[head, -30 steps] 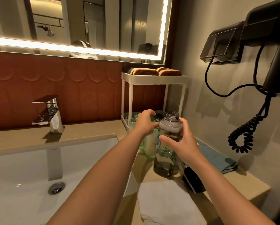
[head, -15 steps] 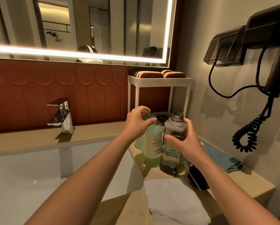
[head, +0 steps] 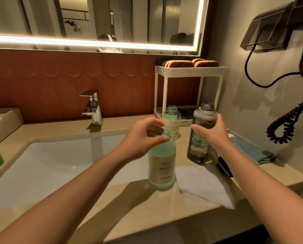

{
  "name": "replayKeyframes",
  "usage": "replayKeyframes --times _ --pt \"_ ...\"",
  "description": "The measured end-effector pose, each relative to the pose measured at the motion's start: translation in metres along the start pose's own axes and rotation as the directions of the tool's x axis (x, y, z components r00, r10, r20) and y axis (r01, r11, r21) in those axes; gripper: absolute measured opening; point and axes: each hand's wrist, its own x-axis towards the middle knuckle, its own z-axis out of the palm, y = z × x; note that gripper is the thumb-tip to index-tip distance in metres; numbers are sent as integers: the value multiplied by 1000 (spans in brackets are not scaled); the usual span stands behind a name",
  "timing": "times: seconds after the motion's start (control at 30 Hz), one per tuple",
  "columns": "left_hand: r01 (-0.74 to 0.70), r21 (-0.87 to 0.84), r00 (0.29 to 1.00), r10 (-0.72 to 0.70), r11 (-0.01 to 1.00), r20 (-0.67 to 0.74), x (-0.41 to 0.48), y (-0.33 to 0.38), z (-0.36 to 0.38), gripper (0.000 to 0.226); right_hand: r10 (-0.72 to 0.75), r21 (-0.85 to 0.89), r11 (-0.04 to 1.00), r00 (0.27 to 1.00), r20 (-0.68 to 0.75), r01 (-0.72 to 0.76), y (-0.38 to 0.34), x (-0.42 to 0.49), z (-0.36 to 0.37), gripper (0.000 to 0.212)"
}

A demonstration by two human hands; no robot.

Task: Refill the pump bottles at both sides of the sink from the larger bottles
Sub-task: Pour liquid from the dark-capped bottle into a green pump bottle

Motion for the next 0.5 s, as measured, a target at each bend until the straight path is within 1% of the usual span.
replayKeyframes --times 0.17,0.4,0.5 --pt "20 -30 999 -19 999 27 -22 -2 -3 41 11 29 1000 999 -32 -11 0 -8 5 89" --pt "2 -105 1000 -4 994 -13 -34 -10 8 40 -27 -4 1000 997 -78 27 -2 -11 11 85" --pt "25 -122 1000 -24 992 9 -35 -11 12 53 -48 10 999 994 -97 50 -1 -13 13 82"
